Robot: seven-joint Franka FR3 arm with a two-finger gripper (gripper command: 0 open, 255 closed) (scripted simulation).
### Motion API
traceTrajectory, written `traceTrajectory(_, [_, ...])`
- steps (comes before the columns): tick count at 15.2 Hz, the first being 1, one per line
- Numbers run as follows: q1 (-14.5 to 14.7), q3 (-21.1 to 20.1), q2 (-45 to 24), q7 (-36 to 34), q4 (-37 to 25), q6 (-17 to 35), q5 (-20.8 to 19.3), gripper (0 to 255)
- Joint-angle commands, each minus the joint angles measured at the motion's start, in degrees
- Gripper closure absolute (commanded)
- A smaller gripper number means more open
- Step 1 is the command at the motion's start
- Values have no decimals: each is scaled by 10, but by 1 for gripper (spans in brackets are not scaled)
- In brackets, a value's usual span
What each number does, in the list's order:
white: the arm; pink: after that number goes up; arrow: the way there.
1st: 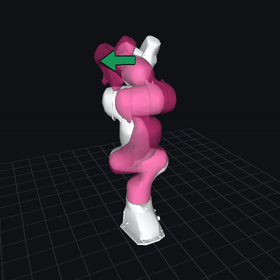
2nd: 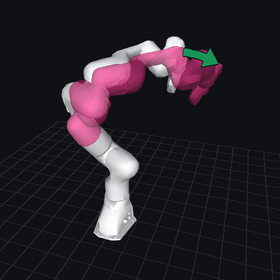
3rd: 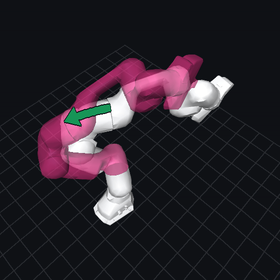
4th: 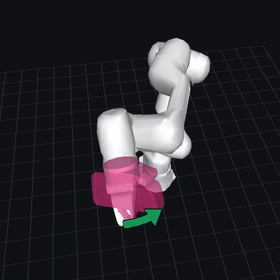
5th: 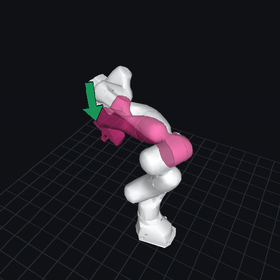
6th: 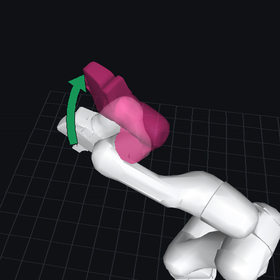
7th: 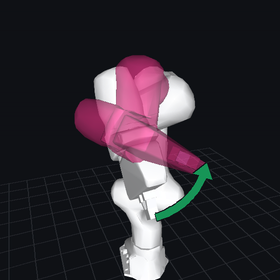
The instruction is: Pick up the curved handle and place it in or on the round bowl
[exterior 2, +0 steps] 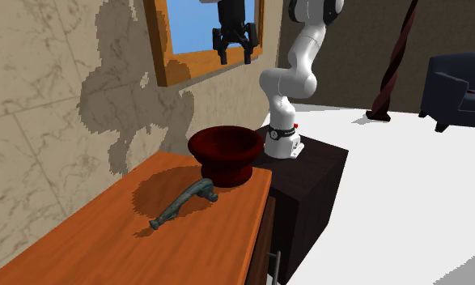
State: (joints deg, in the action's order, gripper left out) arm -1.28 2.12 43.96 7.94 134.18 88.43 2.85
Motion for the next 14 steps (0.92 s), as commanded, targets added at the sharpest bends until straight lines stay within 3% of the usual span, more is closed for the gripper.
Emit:
traceTrajectory(1, [0, 0, 0, 0, 0, 0, 0, 0])
traceTrajectory(8, [11, -66, -120, -70, -26, 99, 6, 0])
traceTrajectory(14, [14, -116, -241, -136, -80, 166, -15, 0])
